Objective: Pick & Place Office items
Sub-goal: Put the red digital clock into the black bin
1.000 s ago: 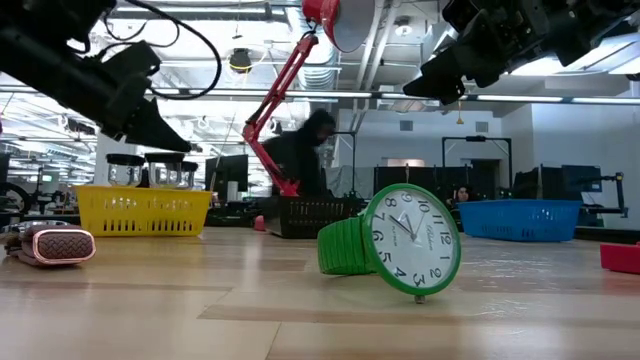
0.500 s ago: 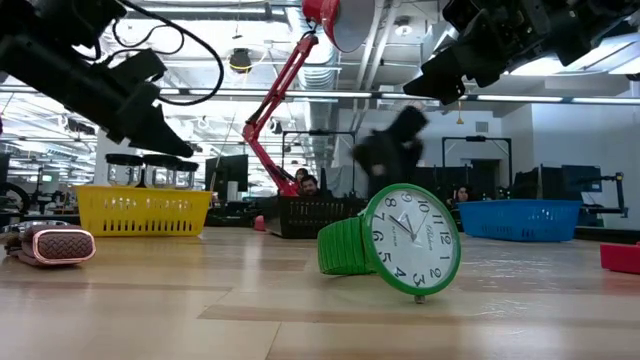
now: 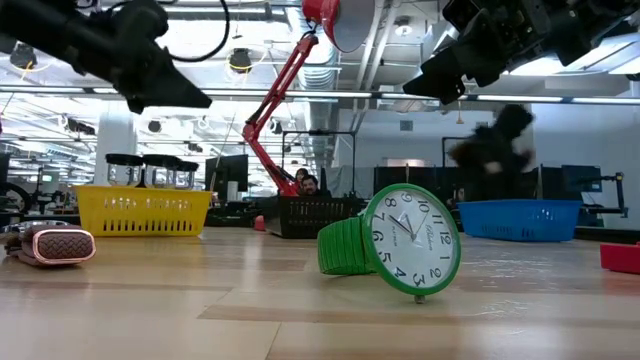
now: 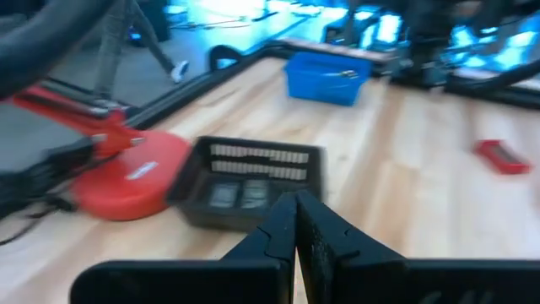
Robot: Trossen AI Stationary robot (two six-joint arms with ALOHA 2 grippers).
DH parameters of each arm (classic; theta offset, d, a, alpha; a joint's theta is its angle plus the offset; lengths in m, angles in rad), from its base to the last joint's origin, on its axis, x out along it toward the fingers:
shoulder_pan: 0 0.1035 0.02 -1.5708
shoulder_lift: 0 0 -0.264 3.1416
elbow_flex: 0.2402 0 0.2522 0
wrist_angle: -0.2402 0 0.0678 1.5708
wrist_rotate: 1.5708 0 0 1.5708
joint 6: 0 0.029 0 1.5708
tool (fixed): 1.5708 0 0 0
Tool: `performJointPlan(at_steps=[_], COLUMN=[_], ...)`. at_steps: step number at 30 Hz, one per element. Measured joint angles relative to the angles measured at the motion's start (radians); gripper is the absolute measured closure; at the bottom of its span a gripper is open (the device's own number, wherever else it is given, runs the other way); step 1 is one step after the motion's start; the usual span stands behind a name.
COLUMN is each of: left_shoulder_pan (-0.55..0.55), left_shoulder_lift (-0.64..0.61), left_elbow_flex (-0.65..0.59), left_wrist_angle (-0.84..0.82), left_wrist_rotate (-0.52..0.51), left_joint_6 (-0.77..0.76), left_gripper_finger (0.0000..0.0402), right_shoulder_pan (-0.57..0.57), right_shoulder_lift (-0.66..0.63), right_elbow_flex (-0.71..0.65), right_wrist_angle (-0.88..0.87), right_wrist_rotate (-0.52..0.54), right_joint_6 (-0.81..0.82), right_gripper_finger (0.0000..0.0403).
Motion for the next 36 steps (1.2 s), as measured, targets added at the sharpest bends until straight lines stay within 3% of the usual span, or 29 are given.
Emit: performJointPlan(at_steps=[8, 15, 29, 36], left_shoulder_pan=[-0.112, -0.191, -0.259, -0.258], left_shoulder_lift=[0.020, 0.171, 0.567, 0.697], left_elbow_flex=[0.000, 0.009, 0.430, 0.516], left_wrist_angle=[0.156, 0.451, 0.356, 0.354], left_wrist_rotate=[0.042, 0.043, 0.098, 0.173], left_joint_6=[0.035, 0.184, 0.365, 0.360], left_gripper_finger=[0.0401, 0.0401, 0.0401, 0.0392], right_shoulder_pan=[0.000, 0.003, 0.037, 0.037], right_shoulder_lift=[0.000, 0.000, 0.000, 0.000], right_elbow_flex=[0.000, 0.000, 0.000, 0.000], right_wrist_angle=[0.012, 0.034, 0.048, 0.071], right_wrist_rotate=[0.000, 0.000, 0.000, 0.000], right_joint_6=[0.000, 0.001, 0.089, 0.089], right_gripper_finger=[0.0149, 0.0149, 0.0149, 0.0149])
